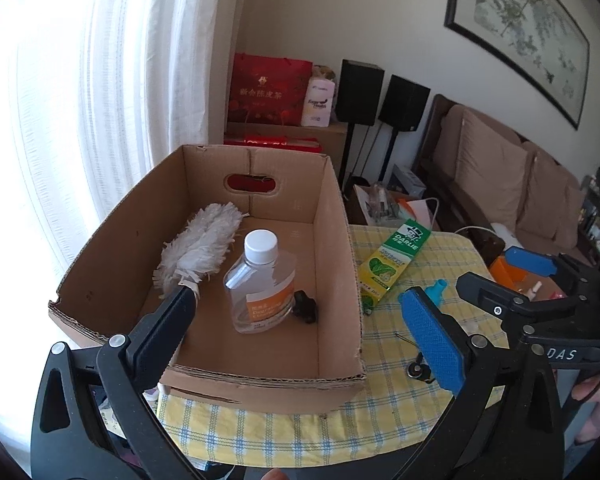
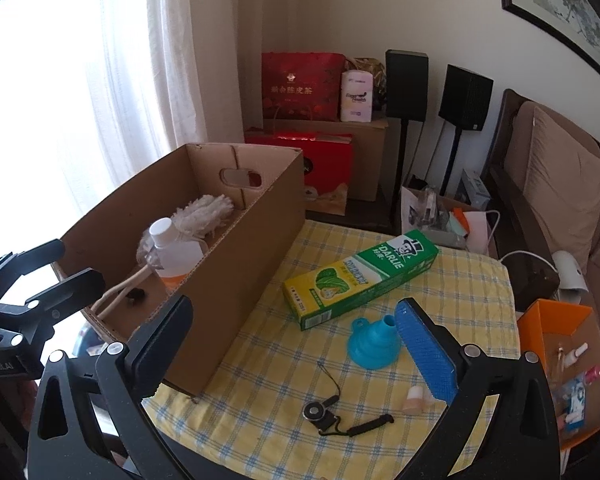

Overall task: Organize objects
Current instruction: 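Withdraw both grippers from the box toward the table, then reach the left gripper to the wooden-lidded white jar and close on it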

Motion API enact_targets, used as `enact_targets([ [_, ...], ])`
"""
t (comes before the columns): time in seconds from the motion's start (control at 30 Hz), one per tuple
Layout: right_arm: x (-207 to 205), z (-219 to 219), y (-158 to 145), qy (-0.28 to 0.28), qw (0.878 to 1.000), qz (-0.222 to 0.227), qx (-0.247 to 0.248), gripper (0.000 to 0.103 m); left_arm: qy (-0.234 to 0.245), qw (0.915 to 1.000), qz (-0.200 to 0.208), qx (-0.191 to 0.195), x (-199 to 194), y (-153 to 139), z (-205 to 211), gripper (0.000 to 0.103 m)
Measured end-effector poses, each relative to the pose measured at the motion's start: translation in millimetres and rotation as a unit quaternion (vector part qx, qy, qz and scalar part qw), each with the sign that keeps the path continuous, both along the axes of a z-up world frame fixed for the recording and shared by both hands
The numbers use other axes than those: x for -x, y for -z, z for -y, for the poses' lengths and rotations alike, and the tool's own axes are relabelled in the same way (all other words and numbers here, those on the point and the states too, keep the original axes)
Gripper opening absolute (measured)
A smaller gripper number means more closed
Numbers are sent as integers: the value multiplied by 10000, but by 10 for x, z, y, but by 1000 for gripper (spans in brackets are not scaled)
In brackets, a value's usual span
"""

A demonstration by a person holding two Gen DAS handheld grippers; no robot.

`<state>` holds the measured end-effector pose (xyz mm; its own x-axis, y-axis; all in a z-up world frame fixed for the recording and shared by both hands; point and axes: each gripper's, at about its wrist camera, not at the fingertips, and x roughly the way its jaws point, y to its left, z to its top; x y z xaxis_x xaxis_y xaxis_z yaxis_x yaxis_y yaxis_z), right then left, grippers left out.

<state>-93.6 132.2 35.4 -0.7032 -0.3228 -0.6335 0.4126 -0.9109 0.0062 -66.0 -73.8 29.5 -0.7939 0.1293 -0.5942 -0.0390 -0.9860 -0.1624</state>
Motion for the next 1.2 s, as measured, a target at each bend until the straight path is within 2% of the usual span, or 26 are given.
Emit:
enact_targets([
  [0.3,7,-573,43,389,9989,208,187,102,547,9985,-71,31,-82,7,-436,103],
  [0.47,-4,-840,81,625,9979,160,41,102,781,9969,-119,-62,-131,41,-654,103],
  [0.87,46,-1317,272,993,9944,372,40,100,1225,9924,-56,-128,-160,199,-1114,103],
  [1.07,97,-1436,417,1091,9926,533,-30,87,1466,9891,84,-54,-131,322,-1398,101],
  [1.2,141,-1502,527,1117,9913,699,-27,74,1653,9859,244,52,-97,453,-1609,94],
])
